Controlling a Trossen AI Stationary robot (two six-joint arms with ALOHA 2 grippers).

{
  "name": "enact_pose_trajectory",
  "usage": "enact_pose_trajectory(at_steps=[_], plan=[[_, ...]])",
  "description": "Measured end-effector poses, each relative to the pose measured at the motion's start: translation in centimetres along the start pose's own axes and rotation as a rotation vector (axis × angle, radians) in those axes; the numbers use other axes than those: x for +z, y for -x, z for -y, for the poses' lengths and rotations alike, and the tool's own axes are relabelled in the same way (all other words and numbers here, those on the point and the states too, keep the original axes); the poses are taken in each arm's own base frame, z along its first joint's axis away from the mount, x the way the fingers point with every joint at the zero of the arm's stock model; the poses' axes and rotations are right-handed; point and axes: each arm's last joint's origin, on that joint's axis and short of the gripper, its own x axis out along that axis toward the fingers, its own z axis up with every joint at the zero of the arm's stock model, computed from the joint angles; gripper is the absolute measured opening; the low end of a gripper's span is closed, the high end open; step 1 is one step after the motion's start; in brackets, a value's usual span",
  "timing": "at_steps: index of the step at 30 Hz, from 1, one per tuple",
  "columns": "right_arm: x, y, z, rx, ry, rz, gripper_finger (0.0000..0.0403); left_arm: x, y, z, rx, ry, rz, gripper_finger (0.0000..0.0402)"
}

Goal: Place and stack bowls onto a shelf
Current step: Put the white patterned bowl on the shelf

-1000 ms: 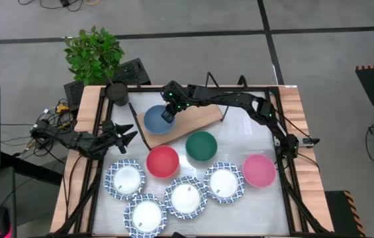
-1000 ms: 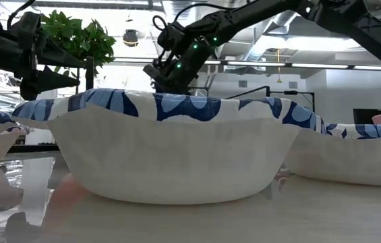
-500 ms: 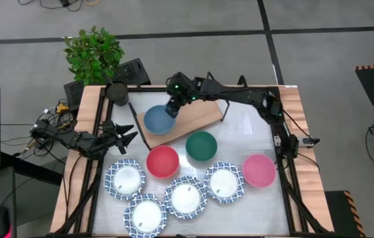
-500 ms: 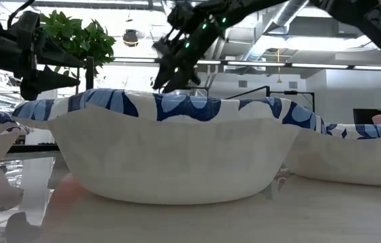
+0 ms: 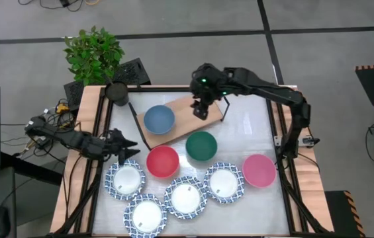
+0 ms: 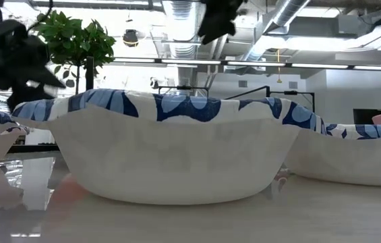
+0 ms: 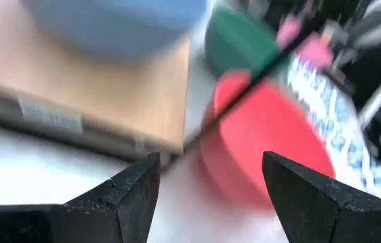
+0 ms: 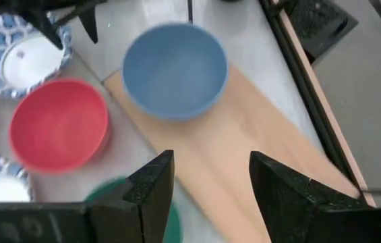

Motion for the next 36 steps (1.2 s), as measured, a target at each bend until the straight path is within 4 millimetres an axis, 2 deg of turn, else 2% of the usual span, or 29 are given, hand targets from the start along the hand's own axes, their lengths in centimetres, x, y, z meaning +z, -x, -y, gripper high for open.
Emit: enact_pose_trajectory(at_steps=[4,7,12,18,25,29,36], plan=[[-0.5,1.0,-0.6,0.007,0.013,-0.030,0.0221,-1.1,-0.9,0.0,0.021,0.021,-0.197,0.0245],[-0.6,1.0,-1.0,0.013,0.022,-0.037,0.0221,-1.9,-1.4,0.0,0.045,0.009,-0.333,0.0245],[-0.7,0.3,-1.3,0.019,0.041,-0.058,0.0221,-1.9,-1.9,0.9,0.034,-0.016,-0.483,0.0245],[-1.2,-0.9,-1.2,0.018,0.057,-0.079,0.0221,-1.0,-2.2,2.3,0.002,-0.075,-0.520,0.0245],[-1.3,-0.8,-0.7,0.010,0.056,-0.081,0.0221,1.6,-0.6,3.9,0.065,-0.114,-0.605,0.0245],[-1.2,-0.8,-0.8,0.012,0.059,-0.079,0.0221,2.2,0.4,3.9,0.137,-0.133,-0.675,0.0245],[-1.1,-0.8,-0.7,0.011,0.067,-0.066,0.0221,1.6,0.6,3.1,0.195,-0.134,-0.720,0.0245]])
